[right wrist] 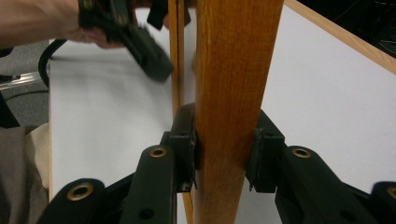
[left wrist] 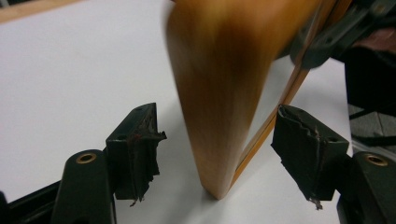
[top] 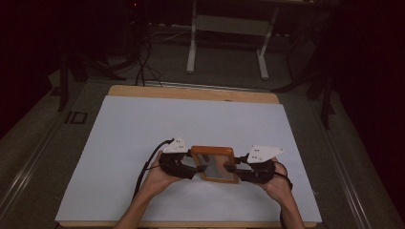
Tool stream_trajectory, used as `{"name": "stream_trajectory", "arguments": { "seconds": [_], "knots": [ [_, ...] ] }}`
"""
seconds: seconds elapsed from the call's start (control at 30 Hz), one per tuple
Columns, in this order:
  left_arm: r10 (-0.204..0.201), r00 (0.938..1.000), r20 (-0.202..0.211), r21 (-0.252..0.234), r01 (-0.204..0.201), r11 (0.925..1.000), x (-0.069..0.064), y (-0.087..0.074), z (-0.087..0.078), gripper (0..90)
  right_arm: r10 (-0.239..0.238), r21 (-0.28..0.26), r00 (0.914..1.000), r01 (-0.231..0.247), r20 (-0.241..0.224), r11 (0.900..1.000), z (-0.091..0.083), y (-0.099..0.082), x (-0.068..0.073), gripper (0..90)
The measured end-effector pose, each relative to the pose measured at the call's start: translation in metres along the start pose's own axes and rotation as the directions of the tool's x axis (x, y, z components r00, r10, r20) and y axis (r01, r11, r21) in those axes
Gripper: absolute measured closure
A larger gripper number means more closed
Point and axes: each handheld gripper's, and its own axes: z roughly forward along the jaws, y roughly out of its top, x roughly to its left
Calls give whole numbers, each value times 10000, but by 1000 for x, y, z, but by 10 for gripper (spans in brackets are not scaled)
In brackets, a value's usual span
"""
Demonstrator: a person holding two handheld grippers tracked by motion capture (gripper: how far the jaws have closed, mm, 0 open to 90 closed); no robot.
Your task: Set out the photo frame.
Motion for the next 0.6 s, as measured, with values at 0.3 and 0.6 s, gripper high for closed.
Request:
{"name": "stream_trajectory", "arguments": {
  "seconds": [0.3, 0.6],
  "knots": [
    [-95, 9998, 193, -25, 95, 10000, -6, -8, 20, 426, 211, -164, 9998, -211, 13, 9996, -1, -4, -1, 679],
    [53, 9999, -94, -58, -54, 10000, -13, -10, 21, 509, 321, -151, 9994, -323, -150, 9994, -3, -11, -7, 660]
  ]
}}
